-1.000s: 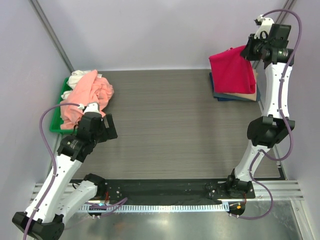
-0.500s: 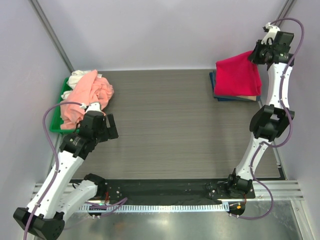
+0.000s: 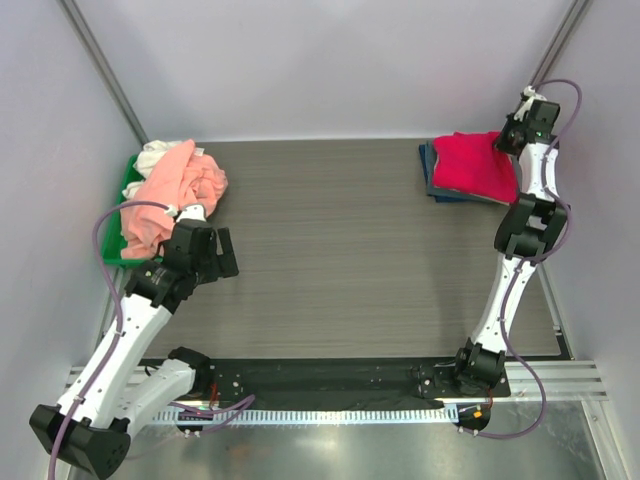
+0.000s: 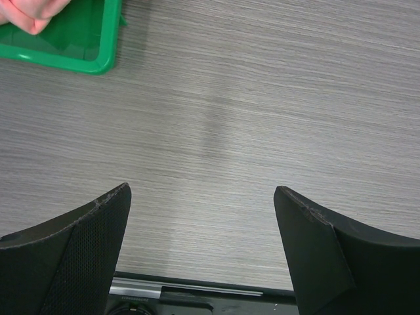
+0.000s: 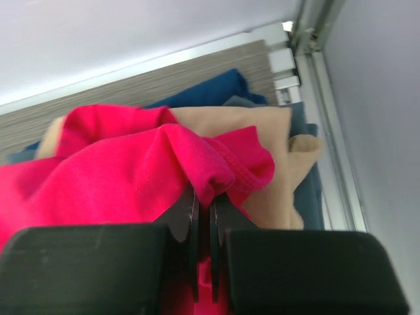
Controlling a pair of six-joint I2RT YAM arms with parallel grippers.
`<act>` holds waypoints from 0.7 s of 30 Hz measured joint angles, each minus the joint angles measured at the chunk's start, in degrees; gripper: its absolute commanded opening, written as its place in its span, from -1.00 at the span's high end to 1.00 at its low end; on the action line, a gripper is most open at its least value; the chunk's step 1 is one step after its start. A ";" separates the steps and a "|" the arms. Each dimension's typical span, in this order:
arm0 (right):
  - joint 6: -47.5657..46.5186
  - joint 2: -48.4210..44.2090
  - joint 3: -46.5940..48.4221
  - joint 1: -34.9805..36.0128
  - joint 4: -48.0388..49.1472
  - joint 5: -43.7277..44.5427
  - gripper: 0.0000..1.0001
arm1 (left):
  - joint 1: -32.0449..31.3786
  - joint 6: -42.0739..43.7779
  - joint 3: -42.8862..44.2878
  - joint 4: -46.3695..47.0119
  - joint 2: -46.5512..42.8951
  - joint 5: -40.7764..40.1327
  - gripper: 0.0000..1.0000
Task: Fold and stack the t-shirts
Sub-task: Neatly place the folded tshirt to the corner
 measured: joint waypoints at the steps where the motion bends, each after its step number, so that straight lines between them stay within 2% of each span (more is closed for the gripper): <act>1: 0.44 1.05 0.04 0.02 0.87 1.11 0.73 | 0.00 0.00 0.00 0.00 0.00 0.00 -0.81; 2: 0.98 2.03 0.15 0.02 1.84 2.45 0.62 | 0.00 0.00 0.00 0.00 0.00 0.00 -0.81; 3: 1.33 2.84 0.37 0.02 2.67 3.43 0.43 | 0.00 0.00 0.00 0.00 0.00 0.00 -0.81; 4: 1.77 3.61 0.74 0.02 3.45 4.28 0.01 | 0.00 0.00 0.00 0.00 0.00 0.00 -0.80; 7: 3.21 5.01 1.77 0.02 4.87 7.58 -0.52 | 0.00 0.00 0.00 0.02 -0.09 0.00 -0.81; 10: 4.48 4.72 1.73 0.00 5.46 13.09 -0.74 | 0.00 0.02 -0.02 0.02 -0.61 0.02 -0.82; 11: 5.01 4.28 1.42 0.00 5.62 14.80 -0.91 | 0.00 0.00 -0.02 0.02 -0.90 0.02 -0.82; 13: 6.14 2.51 -0.22 -0.02 5.55 18.05 -0.99 | 0.00 0.02 -0.04 0.02 -1.53 0.02 -0.82; 17: 8.59 -4.33 -2.93 -0.13 3.50 23.78 -0.99 | 0.00 0.02 -0.07 0.04 -2.99 0.02 -0.84; 21: 11.87 -17.55 -8.81 -0.15 2.49 25.99 -0.99 | 0.00 0.09 -0.17 0.07 -5.55 0.02 -0.88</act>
